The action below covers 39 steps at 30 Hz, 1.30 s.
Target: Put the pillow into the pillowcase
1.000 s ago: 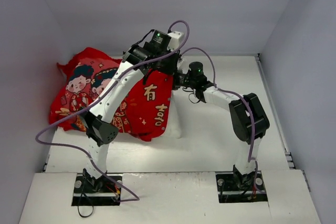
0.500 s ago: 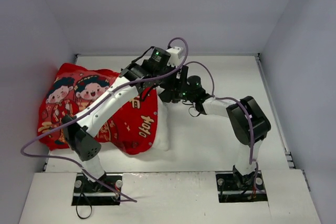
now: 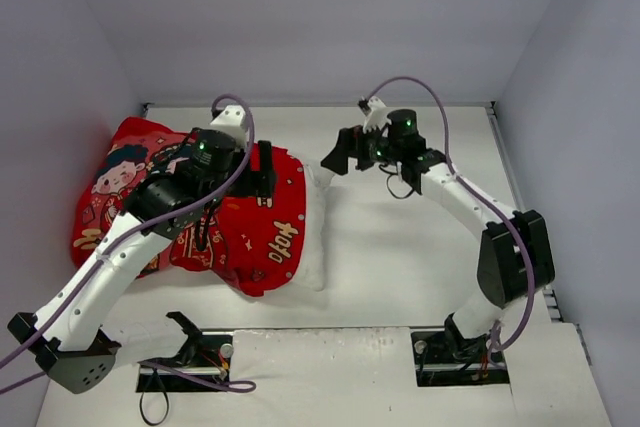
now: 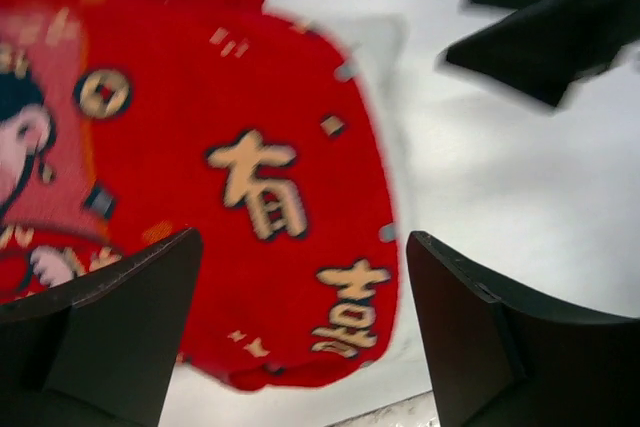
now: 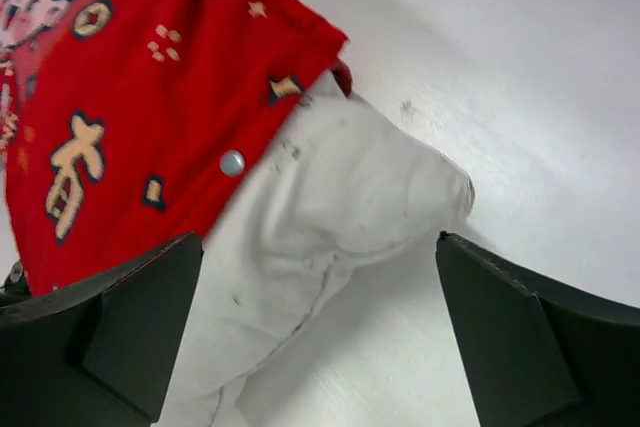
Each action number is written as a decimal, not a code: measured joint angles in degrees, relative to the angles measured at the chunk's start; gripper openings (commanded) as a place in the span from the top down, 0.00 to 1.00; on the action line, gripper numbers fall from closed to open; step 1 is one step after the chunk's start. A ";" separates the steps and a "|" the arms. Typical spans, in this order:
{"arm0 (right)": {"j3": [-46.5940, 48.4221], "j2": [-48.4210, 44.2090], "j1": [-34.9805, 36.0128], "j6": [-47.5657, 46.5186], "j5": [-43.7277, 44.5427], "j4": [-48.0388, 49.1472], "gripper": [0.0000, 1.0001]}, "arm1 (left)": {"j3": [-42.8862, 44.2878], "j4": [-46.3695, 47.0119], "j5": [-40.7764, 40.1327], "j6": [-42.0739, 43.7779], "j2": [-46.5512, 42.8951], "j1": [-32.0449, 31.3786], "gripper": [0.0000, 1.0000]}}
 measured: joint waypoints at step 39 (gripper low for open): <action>48.50 26.71 4.28 -11.04 -34.21 -10.54 1.00 | -3.39 -0.66 6.36 -10.14 15.47 9.88 0.21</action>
